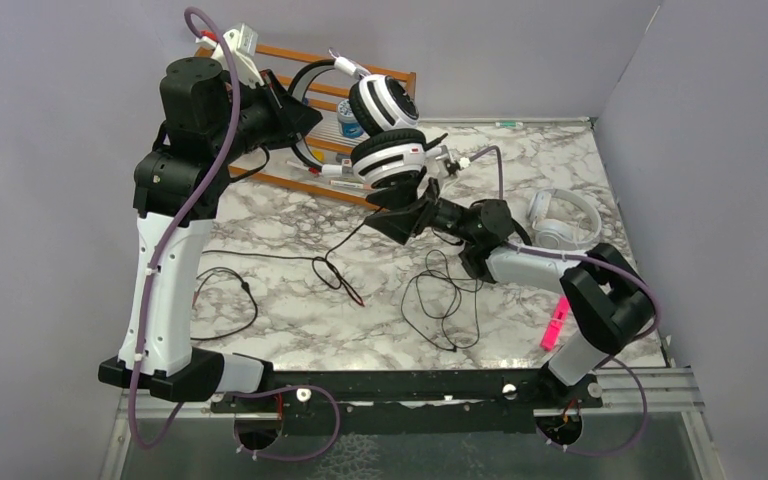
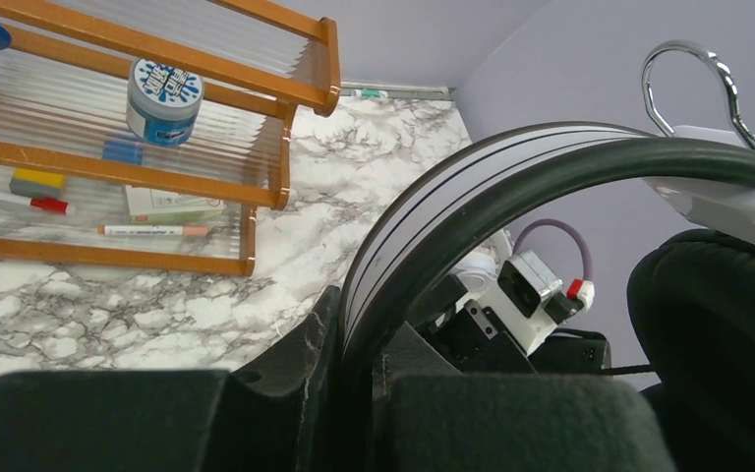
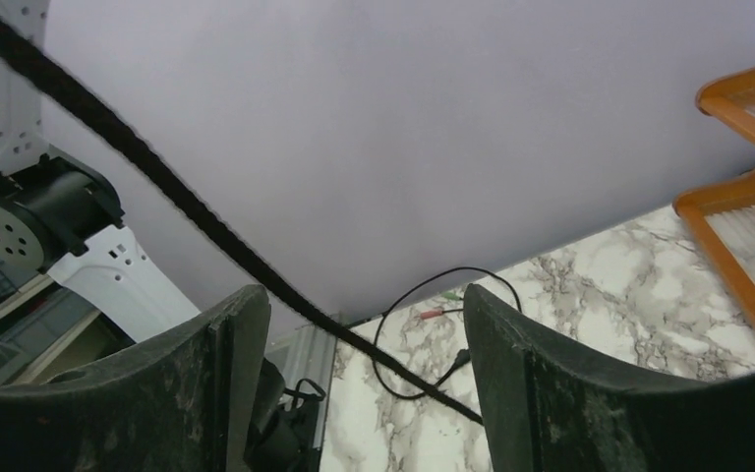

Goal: Wrap the headphones
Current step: Wrap the headphones cable around the headphones.

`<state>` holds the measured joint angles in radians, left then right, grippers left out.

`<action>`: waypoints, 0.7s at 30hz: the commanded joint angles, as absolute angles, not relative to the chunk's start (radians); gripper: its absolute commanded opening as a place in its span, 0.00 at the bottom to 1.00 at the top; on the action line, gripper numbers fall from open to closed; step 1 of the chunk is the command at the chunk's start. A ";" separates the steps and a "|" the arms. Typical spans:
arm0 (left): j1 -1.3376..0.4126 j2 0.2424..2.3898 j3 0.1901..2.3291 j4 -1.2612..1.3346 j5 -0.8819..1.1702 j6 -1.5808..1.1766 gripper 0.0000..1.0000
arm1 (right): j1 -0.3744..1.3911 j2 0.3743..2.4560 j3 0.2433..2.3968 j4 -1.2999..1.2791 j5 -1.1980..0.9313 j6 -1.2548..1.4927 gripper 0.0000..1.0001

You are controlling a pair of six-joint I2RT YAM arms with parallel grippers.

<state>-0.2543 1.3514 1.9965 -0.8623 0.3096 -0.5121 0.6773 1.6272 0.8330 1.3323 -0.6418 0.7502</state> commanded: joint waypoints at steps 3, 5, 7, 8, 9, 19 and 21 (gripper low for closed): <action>-0.249 1.320 1.972 -0.759 0.348 -0.513 0.00 | 0.667 1.569 0.815 1.237 -0.575 0.701 0.38; -0.249 1.290 1.926 -0.758 0.285 -0.462 0.00 | 0.640 1.487 0.746 1.157 -0.514 0.641 0.20; -0.249 1.250 1.858 -0.752 0.199 -0.396 0.00 | 0.594 1.400 0.709 1.005 -0.454 0.594 0.02; -0.249 1.232 1.827 -0.749 0.157 -0.370 0.00 | 0.567 1.349 0.699 0.904 -0.433 0.573 0.01; -0.249 1.213 1.792 -0.743 0.119 -0.337 0.00 | 0.539 1.303 0.688 0.827 -0.417 0.544 0.01; -0.249 1.074 1.397 -0.635 -0.148 -0.139 0.00 | 0.478 1.042 1.022 0.027 -0.344 0.029 0.01; -0.249 1.086 1.351 -0.622 -0.139 -0.139 0.00 | 0.479 1.077 1.109 -0.060 -0.460 0.010 0.01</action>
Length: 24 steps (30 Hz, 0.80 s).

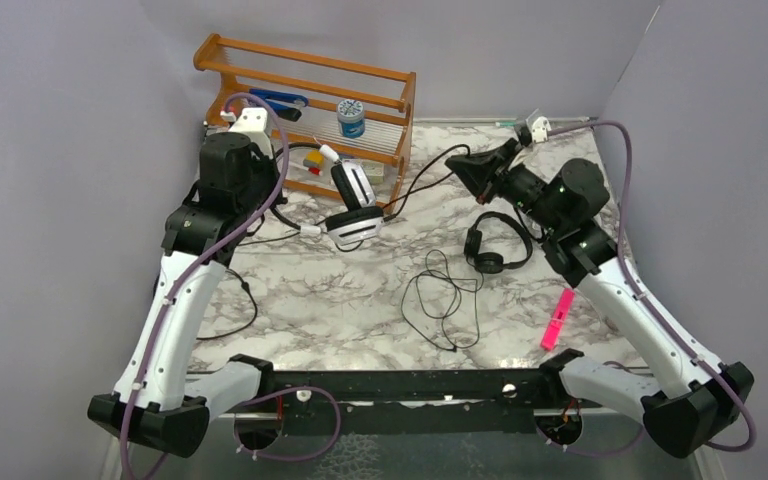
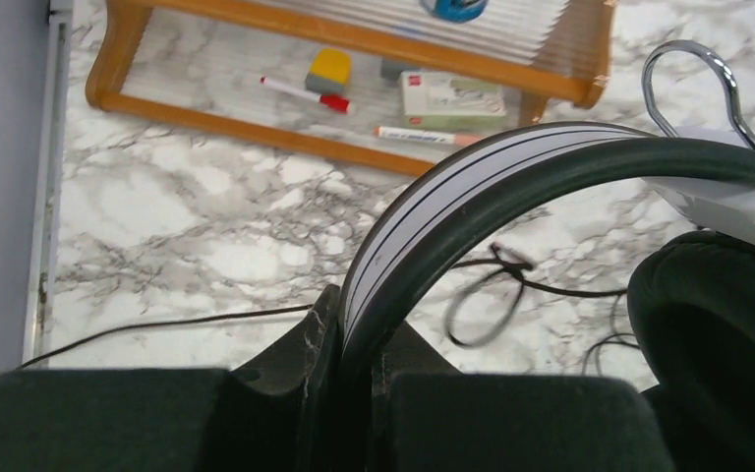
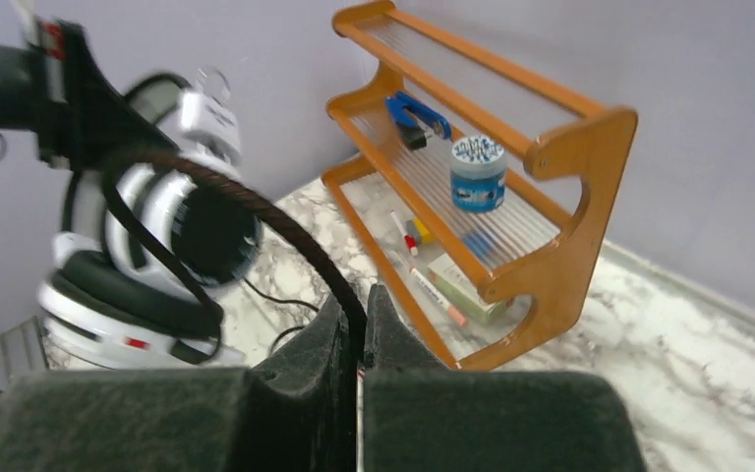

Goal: Wrap the headphones
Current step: Wrap the headphones cable around the headphones.

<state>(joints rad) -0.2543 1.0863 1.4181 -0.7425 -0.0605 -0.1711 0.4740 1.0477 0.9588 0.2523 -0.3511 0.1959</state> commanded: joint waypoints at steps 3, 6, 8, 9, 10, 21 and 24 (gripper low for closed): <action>-0.250 1.105 1.307 -0.610 -0.149 -0.155 0.00 | 0.494 1.129 1.188 -0.111 -0.638 -0.039 0.01; -0.249 1.114 1.298 -0.609 -0.160 -0.175 0.00 | 0.537 1.160 1.219 -0.140 -0.607 -0.050 0.01; -0.249 1.103 1.295 -0.610 -0.171 -0.209 0.00 | 0.549 1.179 1.231 -0.164 -0.576 -0.050 0.01; -0.249 1.096 1.296 -0.608 -0.166 -0.222 0.00 | 0.552 1.185 1.237 -0.172 -0.565 -0.041 0.01; -0.249 1.089 1.296 -0.608 -0.164 -0.236 0.00 | 0.553 1.191 1.244 -0.179 -0.558 -0.026 0.01; -0.249 1.032 1.269 -0.513 -0.317 -0.440 0.00 | 0.676 1.303 1.388 -0.197 -0.761 0.323 0.01; -0.249 1.048 1.277 -0.507 -0.307 -0.471 0.00 | 0.761 1.354 1.464 -0.235 -0.705 0.345 0.01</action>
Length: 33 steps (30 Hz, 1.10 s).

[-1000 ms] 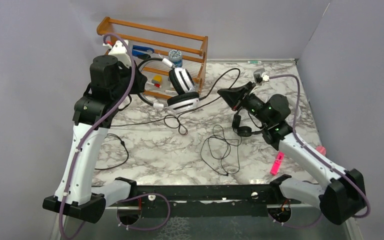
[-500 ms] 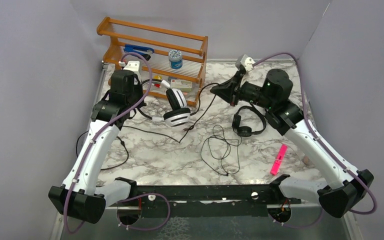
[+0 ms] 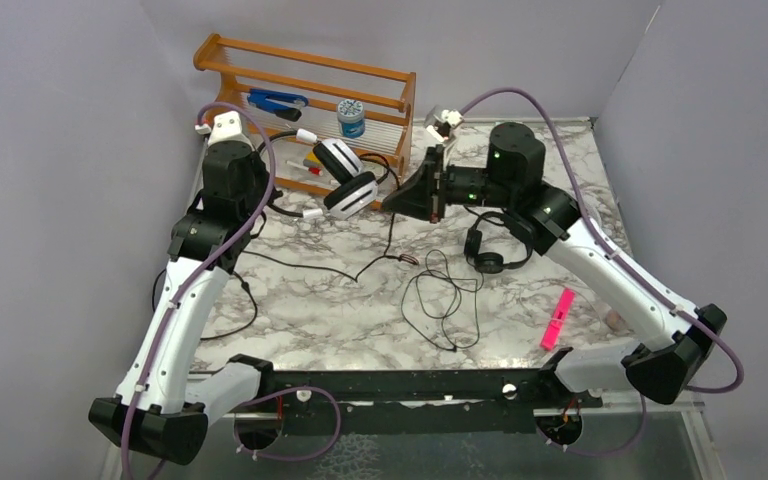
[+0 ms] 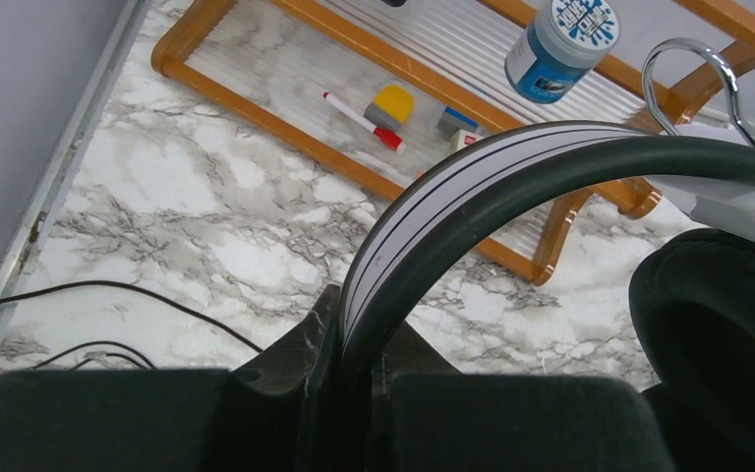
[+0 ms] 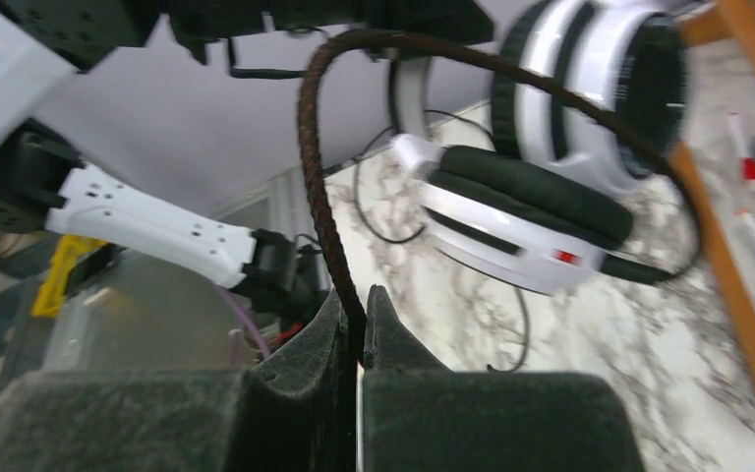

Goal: Wrap the headphones
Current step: Wrap the headphones cable around the headphones.

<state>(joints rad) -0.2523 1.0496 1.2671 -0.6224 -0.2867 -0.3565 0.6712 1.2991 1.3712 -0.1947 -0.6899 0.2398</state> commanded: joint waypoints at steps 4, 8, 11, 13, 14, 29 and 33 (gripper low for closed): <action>-0.249 1.064 1.294 -0.509 -0.289 -0.537 0.00 | 0.848 1.397 1.489 -0.204 -0.667 0.354 0.01; -0.249 1.070 1.311 -0.511 -0.261 -0.650 0.00 | 0.885 1.412 1.443 -0.176 -0.611 0.356 0.01; -0.248 1.079 1.333 -0.507 -0.217 -0.731 0.00 | 0.888 1.384 1.354 -0.103 -0.572 0.373 0.02; -0.246 1.086 1.345 -0.484 -0.156 -0.778 0.00 | 0.888 1.346 1.276 -0.025 -0.527 0.385 0.06; -0.244 1.091 1.353 -0.467 -0.120 -0.796 0.00 | 0.888 1.321 1.228 0.057 -0.511 0.392 0.09; -0.242 1.109 1.559 -0.447 0.170 -0.807 0.00 | 0.883 1.341 0.773 0.846 -0.309 0.428 0.88; -0.242 1.131 1.623 -0.457 0.228 -0.796 0.00 | 0.875 1.425 0.823 0.896 -0.411 0.382 0.90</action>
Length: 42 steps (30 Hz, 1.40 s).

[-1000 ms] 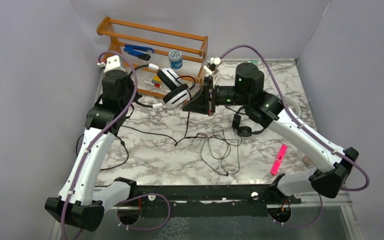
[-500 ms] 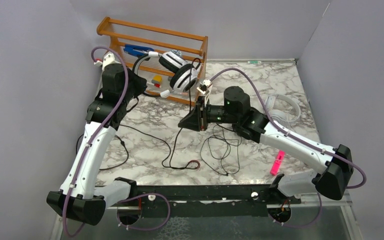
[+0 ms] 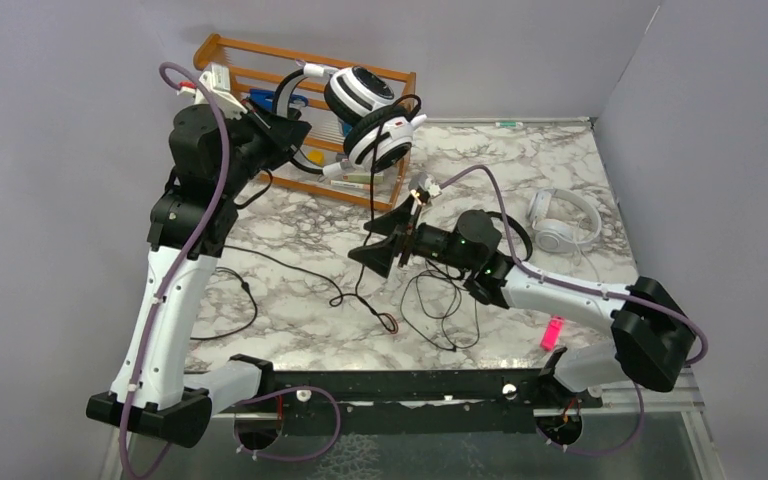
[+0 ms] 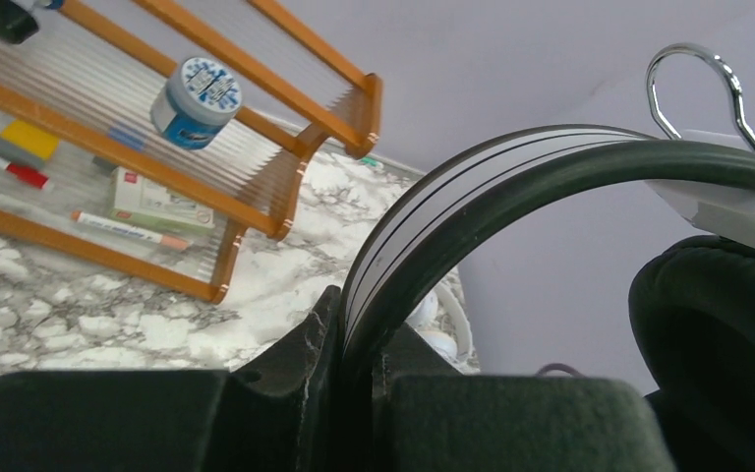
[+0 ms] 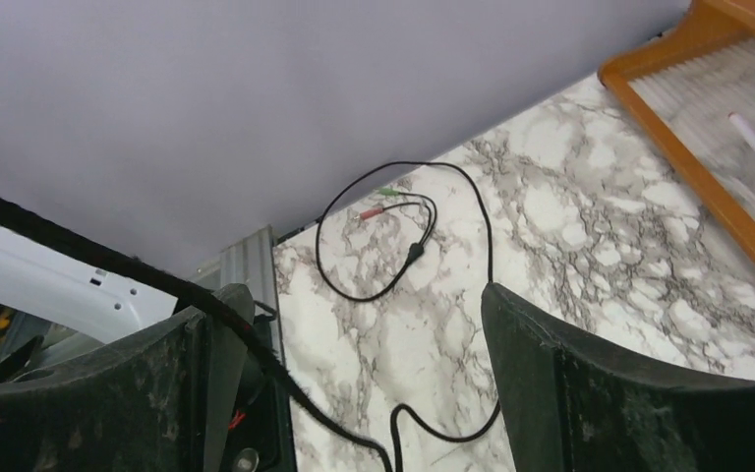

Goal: Wrap the headphones
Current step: Wrap the headphones cable around the headphones.

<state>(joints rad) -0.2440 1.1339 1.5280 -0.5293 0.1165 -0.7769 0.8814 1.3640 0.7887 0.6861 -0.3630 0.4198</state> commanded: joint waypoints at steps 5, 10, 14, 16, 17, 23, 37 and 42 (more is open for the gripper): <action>-0.242 1.141 1.660 -0.459 0.248 -0.795 0.00 | 0.868 1.481 0.816 1.004 -0.455 0.400 0.81; -0.242 1.166 1.720 -0.459 0.292 -0.775 0.00 | 0.863 1.591 0.809 1.146 -0.515 0.488 0.77; -0.241 1.173 1.748 -0.459 0.337 -0.769 0.00 | 0.856 1.672 0.814 1.211 -0.527 0.535 0.74; -0.242 1.178 1.763 -0.460 0.370 -0.757 0.00 | 0.838 1.694 0.808 1.251 -0.528 0.578 0.69; -0.241 1.182 1.772 -0.457 0.387 -0.745 0.00 | 0.822 1.704 0.805 1.273 -0.539 0.593 0.66; -0.242 1.164 1.752 -0.435 0.517 -0.647 0.00 | 0.733 1.775 0.829 1.411 -0.671 0.733 0.35; -0.244 1.130 1.547 -0.440 0.573 -0.469 0.00 | 0.630 1.649 0.996 0.792 -0.797 0.570 0.01; -0.288 1.154 1.469 -0.329 0.560 -0.560 0.00 | 0.640 1.653 1.032 0.801 -0.832 0.605 0.01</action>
